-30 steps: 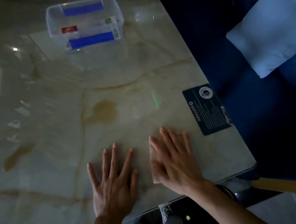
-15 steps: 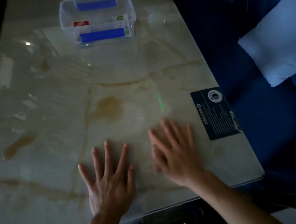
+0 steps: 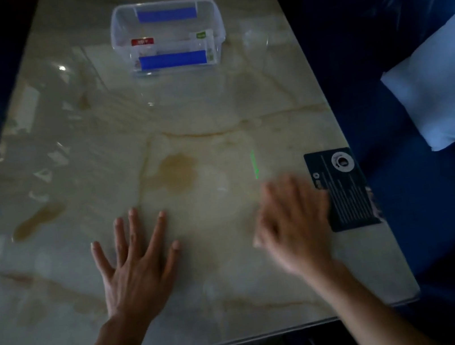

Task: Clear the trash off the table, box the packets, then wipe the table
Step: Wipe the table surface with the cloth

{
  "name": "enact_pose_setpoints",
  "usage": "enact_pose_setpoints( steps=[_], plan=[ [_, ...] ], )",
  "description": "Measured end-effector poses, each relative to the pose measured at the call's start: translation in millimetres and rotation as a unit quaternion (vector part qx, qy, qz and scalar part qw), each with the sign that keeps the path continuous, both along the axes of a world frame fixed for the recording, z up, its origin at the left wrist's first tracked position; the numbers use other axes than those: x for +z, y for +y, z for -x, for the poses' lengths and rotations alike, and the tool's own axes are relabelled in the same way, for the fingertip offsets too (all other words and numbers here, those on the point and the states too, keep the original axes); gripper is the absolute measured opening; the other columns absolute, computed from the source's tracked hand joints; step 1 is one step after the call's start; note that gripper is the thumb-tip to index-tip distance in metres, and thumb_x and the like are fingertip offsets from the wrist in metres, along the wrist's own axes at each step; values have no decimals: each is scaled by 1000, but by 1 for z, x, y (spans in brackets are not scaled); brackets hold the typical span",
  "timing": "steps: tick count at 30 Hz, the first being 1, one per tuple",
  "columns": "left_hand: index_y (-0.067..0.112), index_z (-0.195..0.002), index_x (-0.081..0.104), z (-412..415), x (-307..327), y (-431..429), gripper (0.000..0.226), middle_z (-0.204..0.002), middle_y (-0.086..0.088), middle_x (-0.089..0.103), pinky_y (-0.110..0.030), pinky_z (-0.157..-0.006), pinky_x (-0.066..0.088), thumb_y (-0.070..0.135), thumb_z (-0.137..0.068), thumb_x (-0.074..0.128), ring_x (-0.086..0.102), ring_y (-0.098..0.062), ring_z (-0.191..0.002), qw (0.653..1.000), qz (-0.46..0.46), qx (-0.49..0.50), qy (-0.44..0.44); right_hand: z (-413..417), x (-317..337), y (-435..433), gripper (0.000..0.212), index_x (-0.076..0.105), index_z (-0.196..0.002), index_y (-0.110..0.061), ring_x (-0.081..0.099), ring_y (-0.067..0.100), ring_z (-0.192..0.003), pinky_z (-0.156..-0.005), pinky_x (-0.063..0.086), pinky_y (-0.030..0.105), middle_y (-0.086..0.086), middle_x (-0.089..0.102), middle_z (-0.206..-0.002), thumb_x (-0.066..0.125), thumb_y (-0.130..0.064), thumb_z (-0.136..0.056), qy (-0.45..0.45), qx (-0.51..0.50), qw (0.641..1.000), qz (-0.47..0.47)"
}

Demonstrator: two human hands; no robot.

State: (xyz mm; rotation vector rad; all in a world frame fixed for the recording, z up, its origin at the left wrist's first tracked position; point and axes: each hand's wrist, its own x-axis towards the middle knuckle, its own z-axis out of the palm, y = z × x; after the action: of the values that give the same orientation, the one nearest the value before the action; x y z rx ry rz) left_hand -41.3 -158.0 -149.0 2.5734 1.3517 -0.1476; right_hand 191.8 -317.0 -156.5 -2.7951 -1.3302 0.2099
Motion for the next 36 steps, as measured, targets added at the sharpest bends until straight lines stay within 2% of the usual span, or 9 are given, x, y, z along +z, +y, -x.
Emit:
enact_pose_setpoints(
  steps=[3, 5, 7, 11, 15, 22, 27, 33, 36],
  plan=[
    [50, -148, -11, -6, 0, 15, 66, -163, 2, -17, -61, -118, -9, 71, -88, 8, -17, -23, -149, 1000, 4, 11, -13, 48, 6, -3, 62, 28, -155, -34, 13, 31, -154, -117, 15, 65, 12, 17, -166, 39, -53, -97, 34, 199, 978, -45],
    [48, -150, -9, -8, -2, 22, 70, -164, 2, -13, -61, -118, -5, 72, -87, 9, -12, -23, -150, 1000, 3, 20, -11, 38, 3, -12, 65, 29, -155, -34, 17, 31, -154, -117, 21, 63, 11, 21, -165, 43, -55, -95, 20, 252, 966, -49],
    [41, -153, -1, -7, -5, 25, 75, -165, 1, -3, -61, -119, 3, 72, -87, 12, -2, -24, -151, 1000, 7, 25, -10, 9, 0, -8, 67, 25, -157, -32, 19, 32, -153, -118, 21, 60, 12, 18, -166, 37, -57, -96, -7, 205, 978, -30],
    [30, -154, 18, -8, -9, 29, 80, -164, -2, 12, -62, -116, 14, 72, -87, 19, 14, -25, -150, 999, 18, 26, -6, -32, -4, 40, 72, 8, -159, -29, 17, 33, -153, -118, 18, 62, 12, 13, -167, 4, -63, -96, -36, -29, 998, 38],
    [24, -148, 38, -12, -11, 34, 80, -160, -5, 26, -62, -113, 21, 72, -85, 27, 24, -24, -147, 999, 8, 26, -22, -24, -3, 109, 72, 35, -154, -25, 37, 40, -143, -112, 26, 66, 20, 38, -156, 20, -61, -93, -23, -76, 997, 16],
    [20, -144, 46, -11, -20, 34, 81, -156, -9, 34, -65, -110, 26, 68, -78, 46, 30, -25, -144, 998, -31, 17, -42, 25, -6, 202, 65, 35, -153, -33, 23, 32, -152, -117, 17, 65, 13, 27, -163, 39, -57, -92, -13, 145, 988, -43],
    [20, -145, 44, -9, -20, 32, 81, -157, -10, 33, -64, -109, 28, 68, -79, 46, 33, -31, -143, 997, -56, 7, -50, 3, -7, 150, 67, 35, -153, -32, 25, 30, -151, -117, 21, 62, 13, 24, -164, 47, -54, -91, -9, 306, 950, -63],
    [22, -147, 40, -10, -18, 31, 84, -159, -7, 30, -63, -110, 28, 71, -80, 45, 29, -28, -146, 996, -72, 17, -58, -93, -10, 171, 71, 27, -155, -32, 31, 36, -147, -114, 24, 66, 17, 31, -161, 22, -60, -90, -50, 26, 998, -4],
    [14, -146, 42, -12, -22, 31, 93, -157, -8, 32, -62, -110, 29, 73, -75, 49, 28, -23, -145, 994, -80, 46, -65, -69, -11, 230, 72, 38, -152, -28, 33, 39, -145, -112, 21, 69, 21, 37, -156, 27, -58, -87, -27, 19, 999, -35]
  ],
)
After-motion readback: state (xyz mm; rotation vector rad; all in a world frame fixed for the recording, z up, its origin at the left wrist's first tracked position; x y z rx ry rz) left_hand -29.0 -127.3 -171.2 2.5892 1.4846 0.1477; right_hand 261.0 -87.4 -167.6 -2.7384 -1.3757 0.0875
